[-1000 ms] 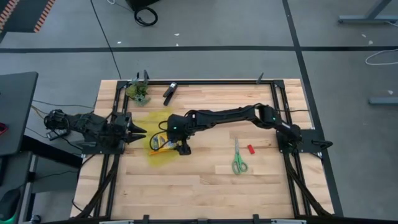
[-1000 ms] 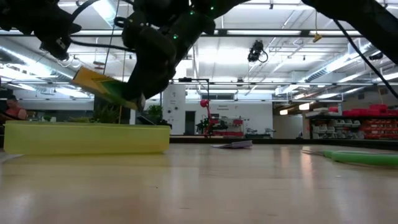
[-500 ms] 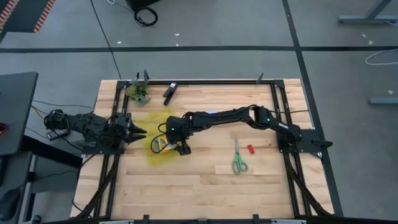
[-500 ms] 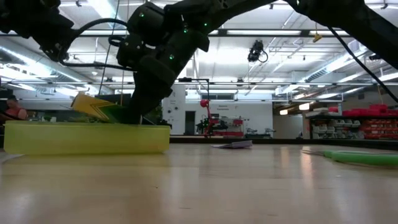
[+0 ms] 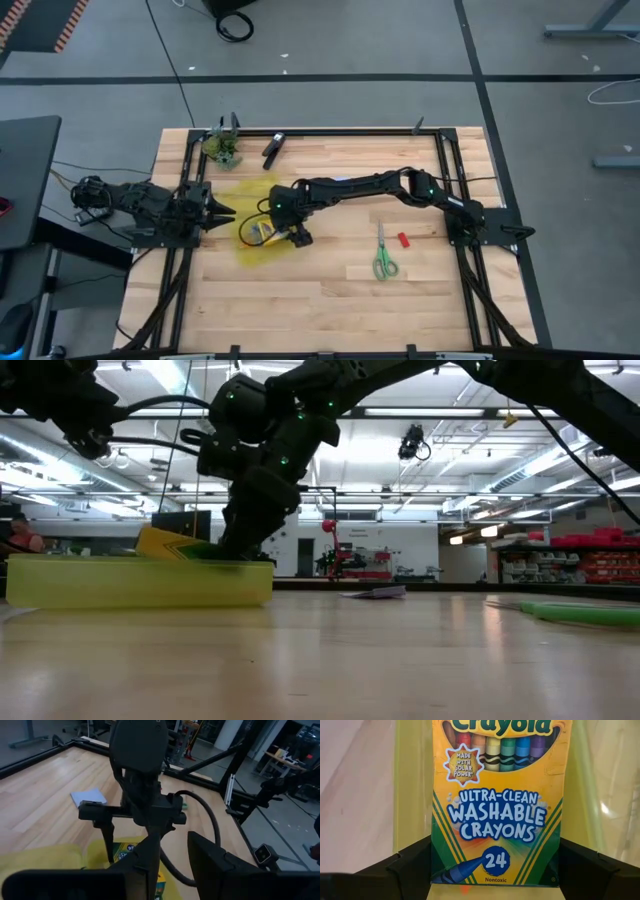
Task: Pack school essentials
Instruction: Put the yellow crayon box into the yellow supply box, then put the white sticky notes into the yellow supply box
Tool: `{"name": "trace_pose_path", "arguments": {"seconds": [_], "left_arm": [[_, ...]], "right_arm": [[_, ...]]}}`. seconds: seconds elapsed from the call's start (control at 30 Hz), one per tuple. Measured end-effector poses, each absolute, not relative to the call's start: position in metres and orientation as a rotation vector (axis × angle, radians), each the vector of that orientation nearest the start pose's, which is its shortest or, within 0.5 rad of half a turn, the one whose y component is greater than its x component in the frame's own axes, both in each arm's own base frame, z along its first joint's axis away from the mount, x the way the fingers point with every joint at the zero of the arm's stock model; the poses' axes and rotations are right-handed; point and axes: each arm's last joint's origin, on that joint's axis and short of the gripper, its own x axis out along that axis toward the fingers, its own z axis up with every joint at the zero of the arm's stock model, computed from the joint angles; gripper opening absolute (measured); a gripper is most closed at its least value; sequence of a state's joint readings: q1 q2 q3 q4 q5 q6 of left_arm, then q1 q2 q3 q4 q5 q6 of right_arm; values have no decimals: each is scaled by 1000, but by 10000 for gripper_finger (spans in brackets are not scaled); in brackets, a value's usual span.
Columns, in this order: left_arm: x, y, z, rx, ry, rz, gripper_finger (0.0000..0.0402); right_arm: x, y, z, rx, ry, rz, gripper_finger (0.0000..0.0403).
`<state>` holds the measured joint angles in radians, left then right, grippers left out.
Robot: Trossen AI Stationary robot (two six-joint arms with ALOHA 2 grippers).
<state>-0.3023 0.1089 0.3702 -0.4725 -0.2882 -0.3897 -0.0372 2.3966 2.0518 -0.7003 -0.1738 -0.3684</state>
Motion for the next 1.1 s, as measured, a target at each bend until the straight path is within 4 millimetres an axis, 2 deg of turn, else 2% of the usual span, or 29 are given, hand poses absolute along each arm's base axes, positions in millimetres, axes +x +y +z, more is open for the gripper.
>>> {"name": "trace_pose_path", "arguments": {"seconds": [0.27,0.53,0.93,1.1], "left_arm": [[71,-14,233,-327,202,25,107],[71,-14,233,-326,203,26,107],[71,-14,233,-322,203,25,107],[71,-14,233,-319,204,25,107]], "right_arm": [[512,-15,172,-281,1010,347,352],[512,-18,172,-342,1032,269,355],[512,-15,172,-348,1030,273,394],[508,-11,187,-391,1022,257,397]]}}
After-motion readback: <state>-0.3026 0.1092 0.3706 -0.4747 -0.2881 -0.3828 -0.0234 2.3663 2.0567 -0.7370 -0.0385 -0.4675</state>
